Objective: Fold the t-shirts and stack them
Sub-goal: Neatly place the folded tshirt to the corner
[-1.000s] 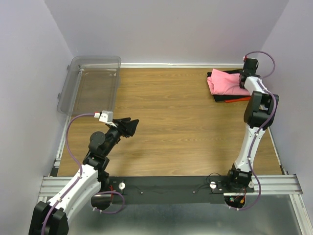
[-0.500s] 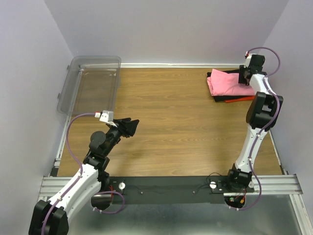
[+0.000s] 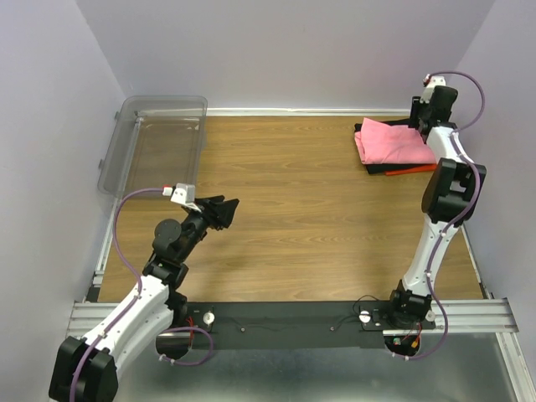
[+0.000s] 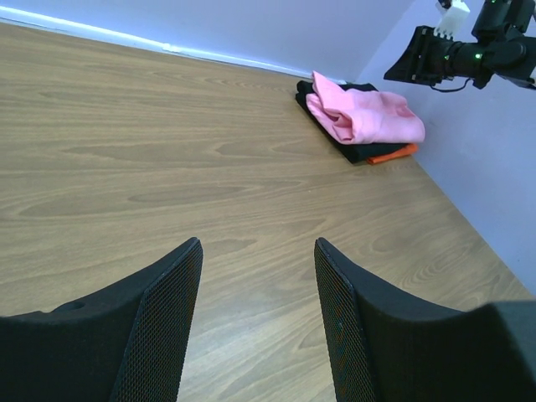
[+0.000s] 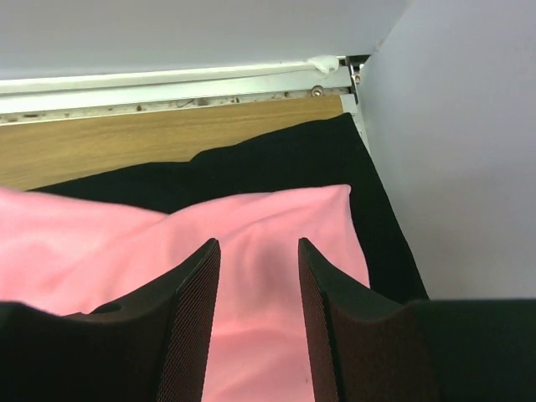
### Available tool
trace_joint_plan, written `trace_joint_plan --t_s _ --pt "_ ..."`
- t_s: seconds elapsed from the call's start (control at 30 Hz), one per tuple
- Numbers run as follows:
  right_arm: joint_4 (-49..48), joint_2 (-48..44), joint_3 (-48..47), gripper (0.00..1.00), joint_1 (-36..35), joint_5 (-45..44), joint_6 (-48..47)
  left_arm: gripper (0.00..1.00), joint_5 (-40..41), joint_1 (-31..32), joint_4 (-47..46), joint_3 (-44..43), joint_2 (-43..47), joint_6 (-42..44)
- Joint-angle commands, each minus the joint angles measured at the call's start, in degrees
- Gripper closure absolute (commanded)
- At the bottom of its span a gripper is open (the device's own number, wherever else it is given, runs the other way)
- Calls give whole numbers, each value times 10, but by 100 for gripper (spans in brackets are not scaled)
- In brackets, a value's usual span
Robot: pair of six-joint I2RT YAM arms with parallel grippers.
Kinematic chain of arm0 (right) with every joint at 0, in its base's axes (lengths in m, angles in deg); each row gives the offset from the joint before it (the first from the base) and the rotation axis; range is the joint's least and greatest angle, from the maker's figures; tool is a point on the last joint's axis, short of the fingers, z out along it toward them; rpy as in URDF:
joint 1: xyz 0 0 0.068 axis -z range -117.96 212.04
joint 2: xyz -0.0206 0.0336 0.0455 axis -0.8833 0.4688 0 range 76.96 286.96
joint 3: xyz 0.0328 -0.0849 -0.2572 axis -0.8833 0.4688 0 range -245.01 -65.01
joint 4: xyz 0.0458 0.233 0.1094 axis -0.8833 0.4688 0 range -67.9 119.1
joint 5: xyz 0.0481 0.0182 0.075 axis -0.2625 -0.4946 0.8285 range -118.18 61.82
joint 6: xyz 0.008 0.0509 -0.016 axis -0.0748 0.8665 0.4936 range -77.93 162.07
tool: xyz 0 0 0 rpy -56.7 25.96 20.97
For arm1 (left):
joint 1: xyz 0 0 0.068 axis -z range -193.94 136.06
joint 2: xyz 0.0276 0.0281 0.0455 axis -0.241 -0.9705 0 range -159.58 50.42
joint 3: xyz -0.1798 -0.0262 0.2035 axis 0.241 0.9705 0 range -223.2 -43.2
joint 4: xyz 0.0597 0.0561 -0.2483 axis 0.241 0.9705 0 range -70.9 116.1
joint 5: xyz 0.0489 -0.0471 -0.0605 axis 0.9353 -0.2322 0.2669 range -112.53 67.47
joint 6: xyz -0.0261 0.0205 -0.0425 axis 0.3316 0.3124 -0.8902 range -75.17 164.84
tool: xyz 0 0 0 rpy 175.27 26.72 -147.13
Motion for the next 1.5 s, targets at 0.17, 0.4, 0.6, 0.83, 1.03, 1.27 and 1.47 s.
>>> trace_joint_plan --t_s 0.17,0.4,0.6,0.83,1.03,1.27,1.47 --pt "-5 69 -42 52 0 -60 -10 36 12 0 -22 -45 -43 19" --pt "2 58 -28 51 0 -53 -22 36 1 1 -25 -57 -58 7" --pt "1 12 -1 45 0 8 -18 36 -6 1 -32 -64 -65 -22" --pt "-1 -54 73 36 0 86 -48 36 -25 1 -45 -69 -79 -56" --pt "-7 -83 117 34 0 107 -54 36 -28 1 -42 -71 -73 -60" --pt "-15 -105 133 34 0 95 -54 36 -22 1 -29 -65 -58 -65" --pt "-20 -110 137 34 0 89 -54 35 -14 1 -11 -70 -47 -58"
